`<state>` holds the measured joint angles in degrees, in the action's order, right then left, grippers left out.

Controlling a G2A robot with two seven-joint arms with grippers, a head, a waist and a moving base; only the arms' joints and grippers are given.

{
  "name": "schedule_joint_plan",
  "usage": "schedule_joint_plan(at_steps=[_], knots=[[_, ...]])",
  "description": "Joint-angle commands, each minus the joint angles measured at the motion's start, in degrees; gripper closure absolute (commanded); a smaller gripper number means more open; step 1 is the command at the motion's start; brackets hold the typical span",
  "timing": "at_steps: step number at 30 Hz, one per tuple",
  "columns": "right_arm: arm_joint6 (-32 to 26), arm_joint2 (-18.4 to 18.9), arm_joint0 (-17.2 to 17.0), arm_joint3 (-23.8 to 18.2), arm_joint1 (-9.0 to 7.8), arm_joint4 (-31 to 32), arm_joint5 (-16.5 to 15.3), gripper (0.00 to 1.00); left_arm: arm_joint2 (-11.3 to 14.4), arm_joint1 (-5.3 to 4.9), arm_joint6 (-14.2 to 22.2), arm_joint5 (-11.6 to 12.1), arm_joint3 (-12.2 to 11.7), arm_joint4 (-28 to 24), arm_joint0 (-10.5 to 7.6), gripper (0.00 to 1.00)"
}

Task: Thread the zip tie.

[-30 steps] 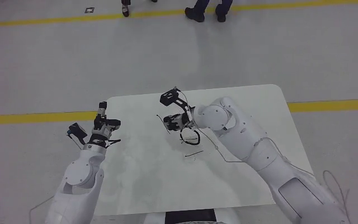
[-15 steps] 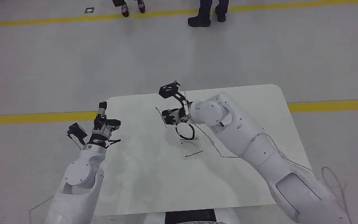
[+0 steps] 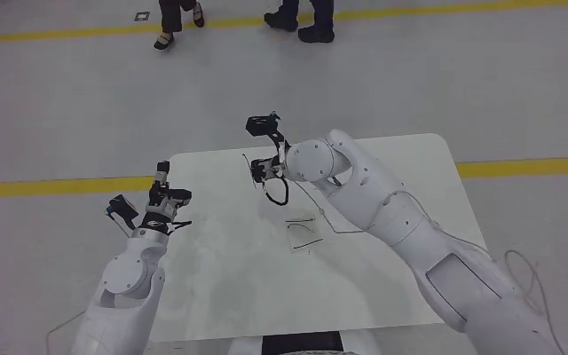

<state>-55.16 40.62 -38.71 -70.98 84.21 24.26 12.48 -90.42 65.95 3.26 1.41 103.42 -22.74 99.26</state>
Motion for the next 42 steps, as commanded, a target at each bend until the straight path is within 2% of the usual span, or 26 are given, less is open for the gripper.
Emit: schedule_joint_plan(at_steps=[1, 4, 7, 16, 25, 27, 29, 32, 34, 36, 38, 40, 42], knots=[[1.1, 0.4, -0.5, -0.1, 0.02, -0.7, 0.1, 1.00, 0.0, 0.00, 0.0, 0.0, 0.0, 0.0, 0.00, 0.00], [3.1, 1.5, -0.9, -0.8, 0.26, -2.6, 1.8, 1.00, 0.0, 0.00, 0.0, 0.0, 0.0, 0.0, 0.00, 0.00], [3.9, 2.1, -0.5, -0.5, 0.95, -5.6, 7.0, 1.00, 0.0, 0.00, 0.0, 0.0, 0.0, 0.0, 0.00, 0.00], [3.5, 3.7, 1.7, 6.2, 3.21, -11.2, 7.0, 1.00, 0.0, 0.00, 0.0, 0.0, 0.0, 0.0, 0.00, 0.00], [3.5, 3.7, 1.7, 6.2, 3.21, -11.2, 7.0, 1.00, 0.0, 0.00, 0.0, 0.0, 0.0, 0.0, 0.00, 0.00], [4.7, 3.9, 0.7, 5.7, 3.19, -11.5, 7.0, 1.00, 0.1, -0.02, 0.3, 0.6, 0.2, 0.9, -0.19, 0.00], [4.8, 4.2, 0.5, 5.9, 3.23, -11.8, 7.0, 1.00, 0.5, -0.12, 1.9, 4.1, 0.1, 4.5, -0.15, 0.00], [4.4, 4.5, 1.1, 7.0, 3.50, -12.3, 7.0, 1.00, 0.5, -0.41, 4.1, 12.0, -1.2, 13.3, 0.34, 0.00], [4.1, 4.6, 1.6, 7.9, 3.75, -12.3, 7.0, 1.00, 0.4, -0.67, 4.8, 18.1, -2.4, 21.7, 0.48, 0.00], [3.9, 4.7, 2.0, 8.7, 3.99, -12.6, 7.0, 1.00, 0.5, -0.90, 4.6, 18.1, -1.2, 28.9, 0.11, 0.00], [3.7, 4.9, 2.5, 9.6, 4.26, -12.6, 7.0, 1.00, 1.7, -1.26, 4.0, 18.1, 1.1, 36.6, -0.14, 0.00], [3.8, 5.0, 2.8, 9.9, 4.49, -12.5, 7.0, 1.00, 2.0, -1.52, 0.6, 18.1, 0.9, 40.3, -0.13, 0.00], [3.8, 5.0, 2.8, 9.9, 4.49, -12.5, 7.0, 1.00, 2.0, -1.52, 0.6, 18.1, 0.9, 40.3, -0.13, 0.00]])
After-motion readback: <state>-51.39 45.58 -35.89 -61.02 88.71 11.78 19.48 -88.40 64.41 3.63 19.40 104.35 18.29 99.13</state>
